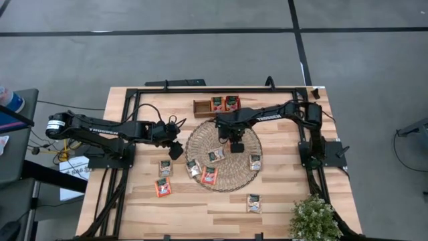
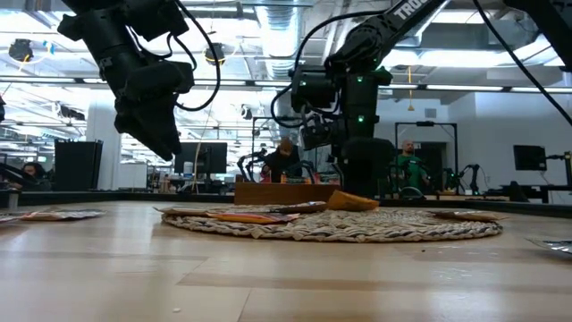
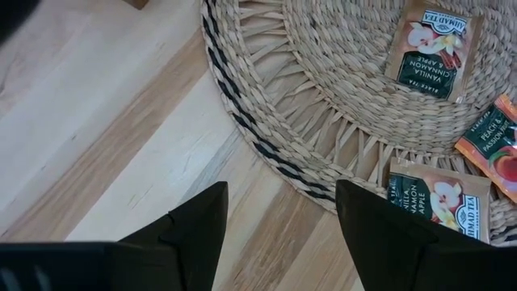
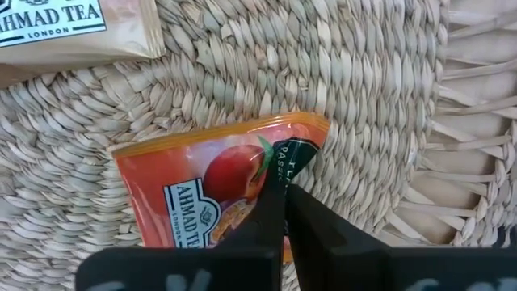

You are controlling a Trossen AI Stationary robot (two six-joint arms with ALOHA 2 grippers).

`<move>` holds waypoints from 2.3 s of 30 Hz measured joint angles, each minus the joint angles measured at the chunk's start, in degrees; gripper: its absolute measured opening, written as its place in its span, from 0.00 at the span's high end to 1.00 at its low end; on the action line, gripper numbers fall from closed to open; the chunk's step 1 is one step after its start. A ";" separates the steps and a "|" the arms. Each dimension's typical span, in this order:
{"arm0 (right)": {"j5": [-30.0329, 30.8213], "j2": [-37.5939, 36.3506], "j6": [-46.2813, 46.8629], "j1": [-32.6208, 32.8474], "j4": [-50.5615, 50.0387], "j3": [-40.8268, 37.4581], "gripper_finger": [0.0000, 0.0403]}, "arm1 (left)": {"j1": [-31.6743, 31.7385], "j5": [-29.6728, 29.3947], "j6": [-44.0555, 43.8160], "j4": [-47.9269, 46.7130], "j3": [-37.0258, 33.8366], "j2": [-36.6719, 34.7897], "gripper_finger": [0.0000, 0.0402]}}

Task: Pick & Place Tea
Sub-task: Put the orange tea bag into the middle section of the wooden organizer

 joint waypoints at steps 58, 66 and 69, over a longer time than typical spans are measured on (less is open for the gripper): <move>43.22 11.16 -24.92 -7.03 21.17 18.20 1.00 | 0.02 -3.95 0.80 3.17 0.00 0.00 0.45; 40.93 11.21 -22.22 -6.79 21.29 18.20 1.00 | 0.02 -3.93 1.78 3.23 0.00 0.02 0.45; 40.02 11.21 -22.57 -6.65 20.89 18.20 1.00 | 0.02 -3.93 1.95 3.23 0.00 0.00 0.45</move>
